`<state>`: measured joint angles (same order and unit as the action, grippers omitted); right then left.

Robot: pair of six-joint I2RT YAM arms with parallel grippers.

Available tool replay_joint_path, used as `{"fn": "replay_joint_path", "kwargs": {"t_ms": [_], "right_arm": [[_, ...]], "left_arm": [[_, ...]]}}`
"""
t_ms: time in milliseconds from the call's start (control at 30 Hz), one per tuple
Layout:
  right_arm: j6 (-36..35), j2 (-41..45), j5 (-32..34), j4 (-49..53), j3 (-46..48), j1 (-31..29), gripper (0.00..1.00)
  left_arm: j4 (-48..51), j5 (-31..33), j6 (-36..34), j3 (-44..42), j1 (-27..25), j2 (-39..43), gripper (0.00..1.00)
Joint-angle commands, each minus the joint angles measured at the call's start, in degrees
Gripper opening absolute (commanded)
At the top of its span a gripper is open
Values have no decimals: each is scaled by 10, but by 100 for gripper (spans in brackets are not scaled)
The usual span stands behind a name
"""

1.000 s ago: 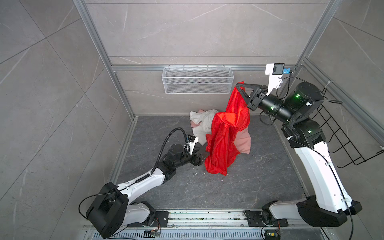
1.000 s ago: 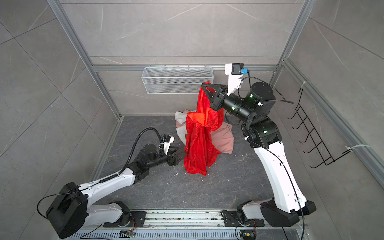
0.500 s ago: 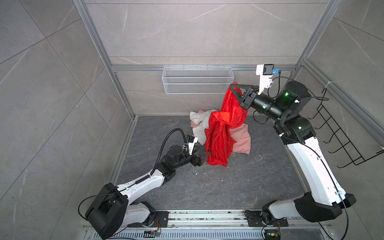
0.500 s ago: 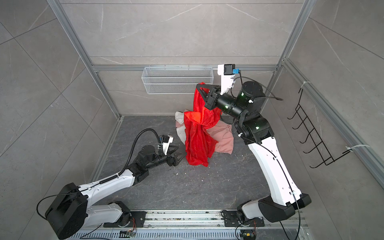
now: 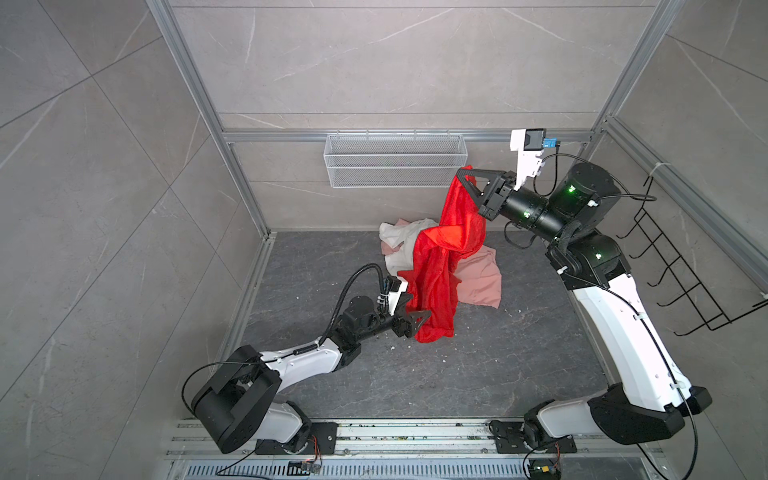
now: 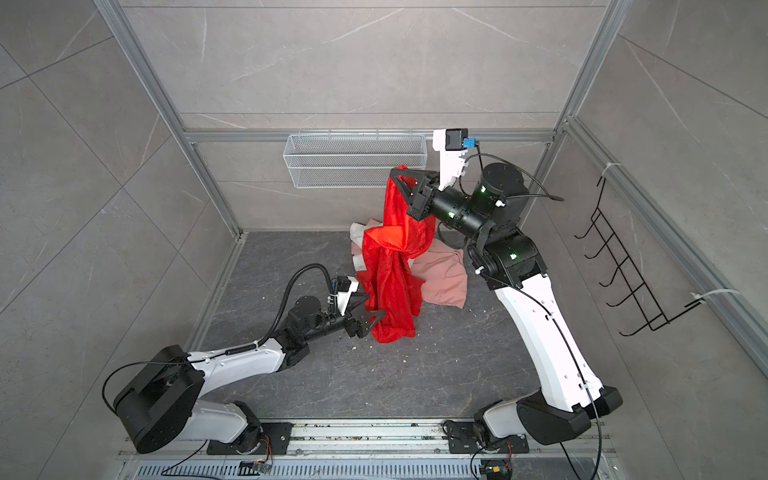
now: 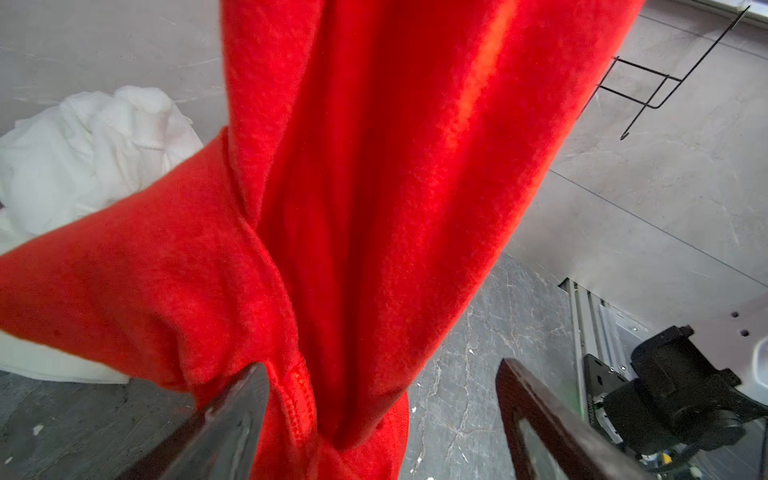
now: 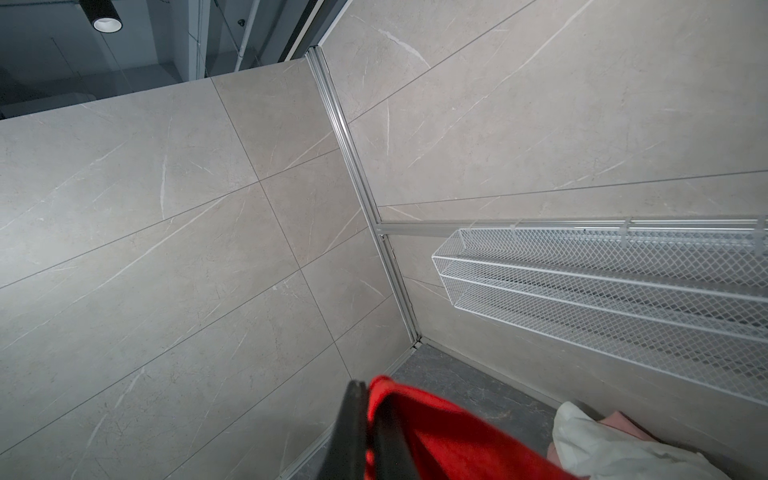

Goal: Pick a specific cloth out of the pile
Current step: 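Grasp the hanging red cloth with the left gripper below the right gripper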

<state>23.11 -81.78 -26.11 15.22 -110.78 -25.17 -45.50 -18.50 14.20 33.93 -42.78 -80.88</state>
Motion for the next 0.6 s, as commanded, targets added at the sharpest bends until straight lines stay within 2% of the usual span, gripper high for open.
{"fn": "replay_joint_path", "kwargs": {"t_ms": [0, 367, 567], "right_arm": [[-4, 0, 5, -31, -8, -5, 0], [-9, -3, 4, -23, -18, -6, 0], [-8, -5, 4, -25, -18, -8, 0]], "left_arm": [[-69, 29, -37, 6, 0, -17, 89], [-98, 92, -36, -10, -2, -33, 90], [-108, 46, -47, 24, -2, -85, 90]]}}
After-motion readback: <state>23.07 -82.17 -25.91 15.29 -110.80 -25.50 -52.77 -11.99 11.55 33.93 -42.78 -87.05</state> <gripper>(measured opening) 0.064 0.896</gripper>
